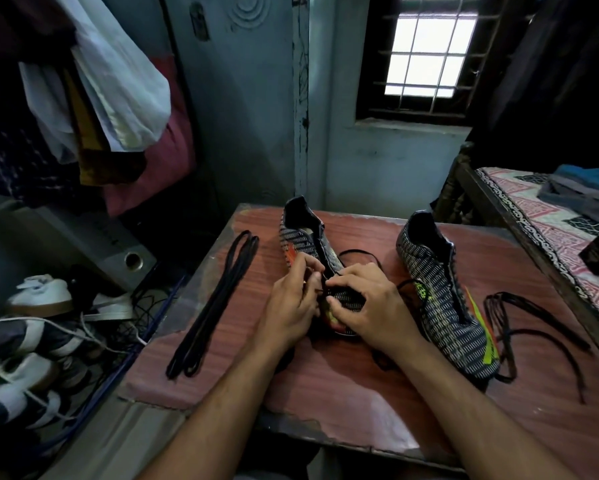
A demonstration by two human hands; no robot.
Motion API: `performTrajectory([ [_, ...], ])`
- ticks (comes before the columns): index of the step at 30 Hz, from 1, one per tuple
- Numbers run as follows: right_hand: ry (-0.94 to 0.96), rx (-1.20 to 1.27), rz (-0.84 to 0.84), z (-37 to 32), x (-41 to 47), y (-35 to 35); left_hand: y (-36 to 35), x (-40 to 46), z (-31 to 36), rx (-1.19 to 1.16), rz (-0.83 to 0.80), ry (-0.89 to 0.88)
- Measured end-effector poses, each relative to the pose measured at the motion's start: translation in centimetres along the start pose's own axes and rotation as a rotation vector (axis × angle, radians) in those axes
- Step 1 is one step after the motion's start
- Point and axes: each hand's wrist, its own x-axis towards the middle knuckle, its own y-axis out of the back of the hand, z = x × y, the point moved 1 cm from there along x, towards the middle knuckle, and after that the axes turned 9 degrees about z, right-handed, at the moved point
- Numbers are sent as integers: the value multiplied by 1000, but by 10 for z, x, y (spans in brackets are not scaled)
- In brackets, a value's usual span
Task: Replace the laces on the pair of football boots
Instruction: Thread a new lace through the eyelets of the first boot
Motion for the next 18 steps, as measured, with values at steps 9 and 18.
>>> performTrajectory([
  [9,-63,5,218,10,7,11,0,4,-4,182,66,-134],
  [18,-236,53,119,2,18,22,4,4,-6,107,-47,-14],
])
